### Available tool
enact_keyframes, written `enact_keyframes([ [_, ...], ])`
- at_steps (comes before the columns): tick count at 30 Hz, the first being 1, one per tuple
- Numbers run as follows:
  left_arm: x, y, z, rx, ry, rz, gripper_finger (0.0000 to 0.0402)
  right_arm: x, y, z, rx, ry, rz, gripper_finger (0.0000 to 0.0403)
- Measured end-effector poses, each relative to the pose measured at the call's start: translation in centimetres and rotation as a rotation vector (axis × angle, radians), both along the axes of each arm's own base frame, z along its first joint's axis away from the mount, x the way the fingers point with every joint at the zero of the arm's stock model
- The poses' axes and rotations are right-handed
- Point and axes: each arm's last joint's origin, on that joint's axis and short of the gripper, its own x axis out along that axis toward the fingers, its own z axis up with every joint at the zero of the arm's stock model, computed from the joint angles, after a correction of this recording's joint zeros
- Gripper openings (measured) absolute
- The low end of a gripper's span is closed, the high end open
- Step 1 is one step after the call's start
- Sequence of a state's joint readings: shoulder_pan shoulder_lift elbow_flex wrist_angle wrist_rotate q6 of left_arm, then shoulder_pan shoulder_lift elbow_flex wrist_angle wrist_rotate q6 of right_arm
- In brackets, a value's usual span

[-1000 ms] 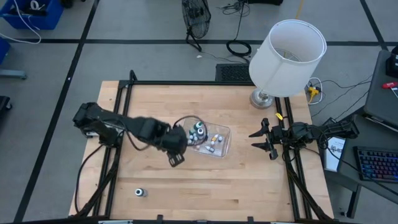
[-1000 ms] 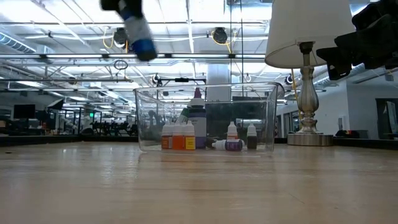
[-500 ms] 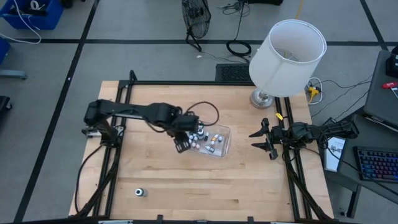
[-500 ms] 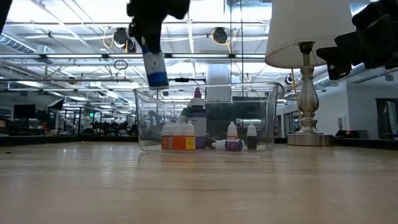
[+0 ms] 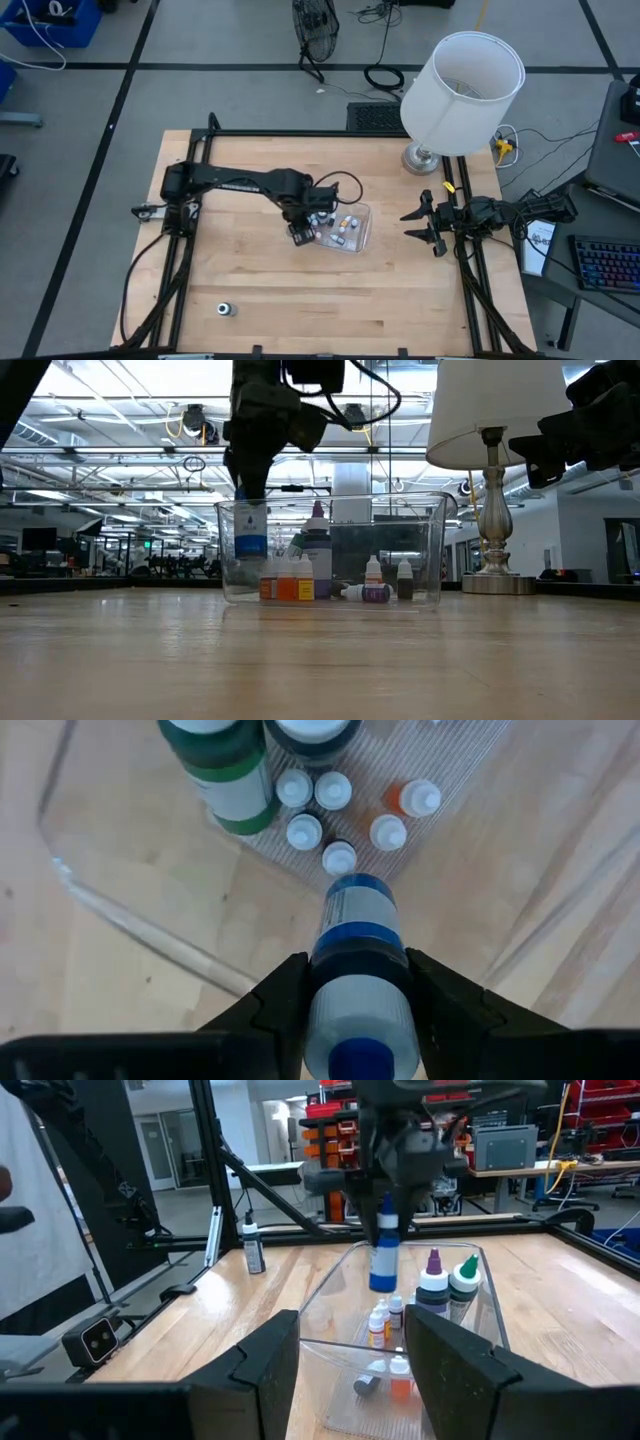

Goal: Pick & Place food coloring
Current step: Put the large blue food coloring bottle into the transparent bin, then put the large black food coloring bottle into the transparent bin

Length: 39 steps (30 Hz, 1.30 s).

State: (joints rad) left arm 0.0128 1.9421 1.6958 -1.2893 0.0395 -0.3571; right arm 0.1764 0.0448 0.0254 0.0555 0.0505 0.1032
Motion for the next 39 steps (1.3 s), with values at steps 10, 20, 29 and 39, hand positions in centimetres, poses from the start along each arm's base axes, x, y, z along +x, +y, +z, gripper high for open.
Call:
enact_keyframes([
  [10, 0.6, 0.5, -1.3, -0.041, 0.025, -0.017, 0.0143, 0.0, 0.0, 0.0, 0.000, 0.000, 0.000, 0.0169],
  [20, 0.6, 0.4, -1.3, -0.042, 0.023, 0.000, 0.0143, 0.0, 0.0, 0.0, 0.000, 0.000, 0.000, 0.0169],
  [29, 0.7, -0.3, -1.3, -0.027, 0.019, -0.013, 0.0285, 0.0, 0.0, 0.0, 0.000, 0.000, 0.000, 0.0169],
  [39, -0.2, -0.4, -0.1, -0.080, 0.027, -0.010, 0.0326, 0.0, 0.0, 0.0, 0.000, 0.000, 0.000, 0.0169],
])
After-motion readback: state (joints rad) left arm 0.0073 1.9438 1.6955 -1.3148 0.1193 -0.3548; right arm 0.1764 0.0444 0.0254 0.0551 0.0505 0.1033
